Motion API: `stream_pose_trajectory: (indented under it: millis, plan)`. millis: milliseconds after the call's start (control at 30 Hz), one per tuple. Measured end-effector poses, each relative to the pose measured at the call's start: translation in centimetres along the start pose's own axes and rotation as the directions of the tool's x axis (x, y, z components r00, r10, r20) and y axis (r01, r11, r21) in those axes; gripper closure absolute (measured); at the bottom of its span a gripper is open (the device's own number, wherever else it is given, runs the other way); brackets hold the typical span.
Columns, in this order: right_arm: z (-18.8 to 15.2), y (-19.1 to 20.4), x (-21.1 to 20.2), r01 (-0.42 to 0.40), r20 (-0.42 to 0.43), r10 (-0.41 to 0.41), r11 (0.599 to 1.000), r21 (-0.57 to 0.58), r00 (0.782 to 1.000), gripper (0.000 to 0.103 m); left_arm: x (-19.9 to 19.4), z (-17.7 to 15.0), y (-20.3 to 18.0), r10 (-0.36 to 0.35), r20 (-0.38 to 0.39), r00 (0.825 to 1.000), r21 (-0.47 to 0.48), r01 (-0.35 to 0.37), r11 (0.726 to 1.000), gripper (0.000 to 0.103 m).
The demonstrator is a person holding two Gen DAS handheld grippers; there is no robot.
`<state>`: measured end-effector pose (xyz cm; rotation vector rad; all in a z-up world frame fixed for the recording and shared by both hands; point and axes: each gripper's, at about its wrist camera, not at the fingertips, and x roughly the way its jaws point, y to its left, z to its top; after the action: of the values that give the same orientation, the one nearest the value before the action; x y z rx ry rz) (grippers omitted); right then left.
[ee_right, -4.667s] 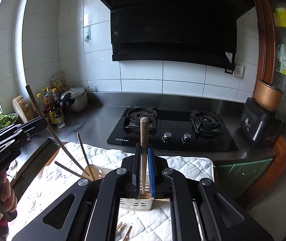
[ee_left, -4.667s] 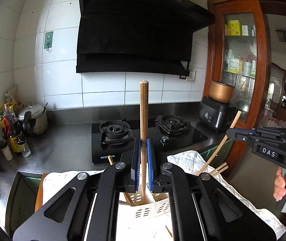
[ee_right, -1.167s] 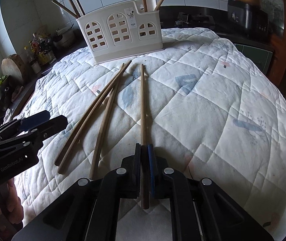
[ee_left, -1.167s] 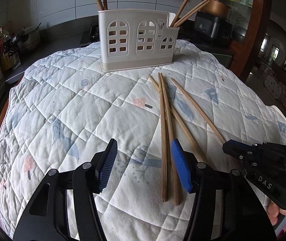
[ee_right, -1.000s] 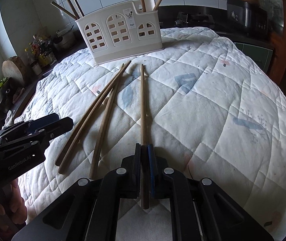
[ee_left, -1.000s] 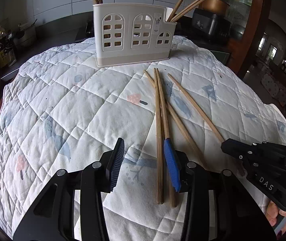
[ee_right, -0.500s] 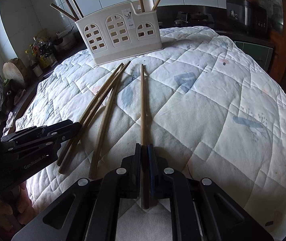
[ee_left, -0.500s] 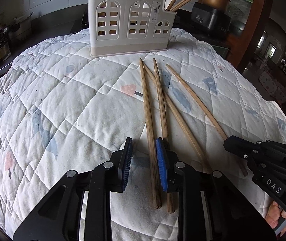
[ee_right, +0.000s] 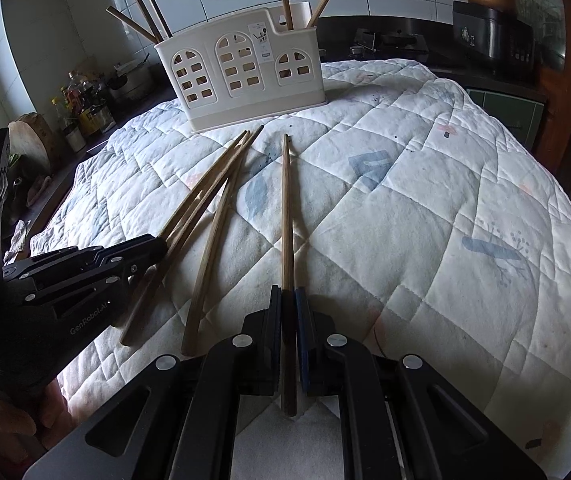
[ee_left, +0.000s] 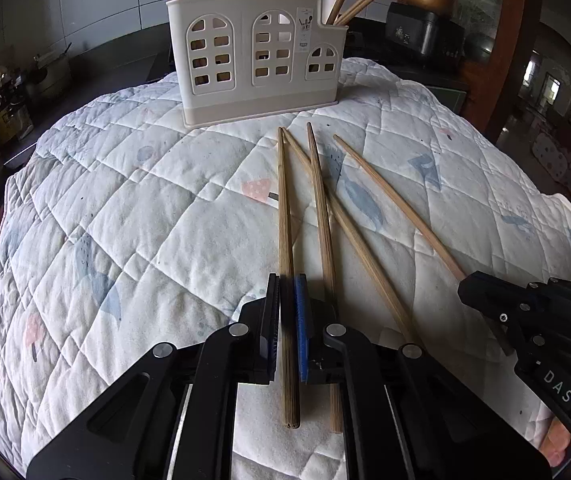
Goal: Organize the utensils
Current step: 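Lift the left tool's chopstick off the mat while the right tool lifts its chopstick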
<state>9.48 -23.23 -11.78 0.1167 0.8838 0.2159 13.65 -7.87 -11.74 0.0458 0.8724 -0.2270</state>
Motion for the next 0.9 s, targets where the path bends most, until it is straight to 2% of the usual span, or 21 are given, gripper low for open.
stream_pose_trajectory:
  millis: [267,567,733,900]
  plan:
    - [1.1,0.6,-3.8,0.008,0.096,-0.004,0.999,-0.034,0.995,0.096,-3.7,0.7,0.9,-0.021,0.096,0.995,-0.003,0.021,1.000,0.097]
    - [4.3,1.8,-7.7,0.018,0.213,0.005,0.994,-0.108,0.977,0.096,-7.2,2.3,1.7,-0.077,0.181,0.980,-0.010,0.080,0.997,0.097]
    - [7.3,1.9,-8.3,-0.006,0.224,0.039,0.990,-0.144,0.974,0.096,-8.1,3.9,2.8,-0.115,0.205,0.972,-0.038,0.125,0.991,0.097]
    - [11.7,1.5,-8.3,-0.053,0.197,0.085,0.986,-0.161,0.977,0.096,-8.4,5.7,3.5,-0.110,0.223,0.969,-0.027,0.119,0.993,0.097]
